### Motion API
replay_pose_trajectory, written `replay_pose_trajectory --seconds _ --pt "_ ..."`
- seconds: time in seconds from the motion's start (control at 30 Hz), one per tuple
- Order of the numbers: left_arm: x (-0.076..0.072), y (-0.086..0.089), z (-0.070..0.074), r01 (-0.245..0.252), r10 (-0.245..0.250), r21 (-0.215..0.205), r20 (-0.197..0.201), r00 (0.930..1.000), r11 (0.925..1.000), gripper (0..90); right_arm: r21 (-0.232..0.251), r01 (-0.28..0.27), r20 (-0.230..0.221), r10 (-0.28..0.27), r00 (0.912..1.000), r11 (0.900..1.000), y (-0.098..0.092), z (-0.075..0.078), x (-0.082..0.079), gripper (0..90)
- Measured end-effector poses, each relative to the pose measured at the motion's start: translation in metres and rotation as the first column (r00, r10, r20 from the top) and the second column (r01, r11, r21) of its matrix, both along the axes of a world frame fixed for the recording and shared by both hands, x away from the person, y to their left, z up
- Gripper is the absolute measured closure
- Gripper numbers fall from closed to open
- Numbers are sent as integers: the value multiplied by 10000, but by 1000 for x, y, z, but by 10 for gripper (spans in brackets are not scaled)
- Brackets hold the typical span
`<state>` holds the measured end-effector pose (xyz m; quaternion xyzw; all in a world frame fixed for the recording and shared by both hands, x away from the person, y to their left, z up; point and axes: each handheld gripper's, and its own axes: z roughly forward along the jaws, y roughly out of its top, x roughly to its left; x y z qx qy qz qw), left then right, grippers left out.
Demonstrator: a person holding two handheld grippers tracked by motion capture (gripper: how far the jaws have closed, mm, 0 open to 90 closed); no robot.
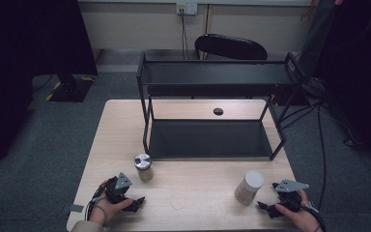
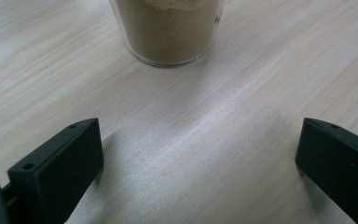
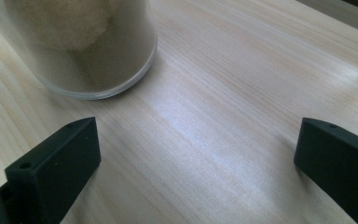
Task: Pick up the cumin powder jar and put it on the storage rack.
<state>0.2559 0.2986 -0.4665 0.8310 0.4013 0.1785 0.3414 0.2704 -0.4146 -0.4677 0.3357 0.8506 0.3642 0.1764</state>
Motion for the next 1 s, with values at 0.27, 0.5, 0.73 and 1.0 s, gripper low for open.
replay_pose_trajectory --seconds 0.27,0.5,0.73,1.0 --pt "0 -2 1 -101 101 44 -47 9999 9999 0 7 1 3 -1 10000 10000 0 0 0 0" --pt "0 -5 3 -197 198 92 -111 9997 9998 0 6 4 5 -4 10000 10000 0 0 0 0" --pt "1 -6 4 -282 284 123 -192 9994 9995 0 8 5 3 -5 10000 10000 0 0 0 0" --pt "-1 5 2 -562 559 -812 -59 9984 9951 12 12 6 6 -6 10000 10000 0 0 0 0"
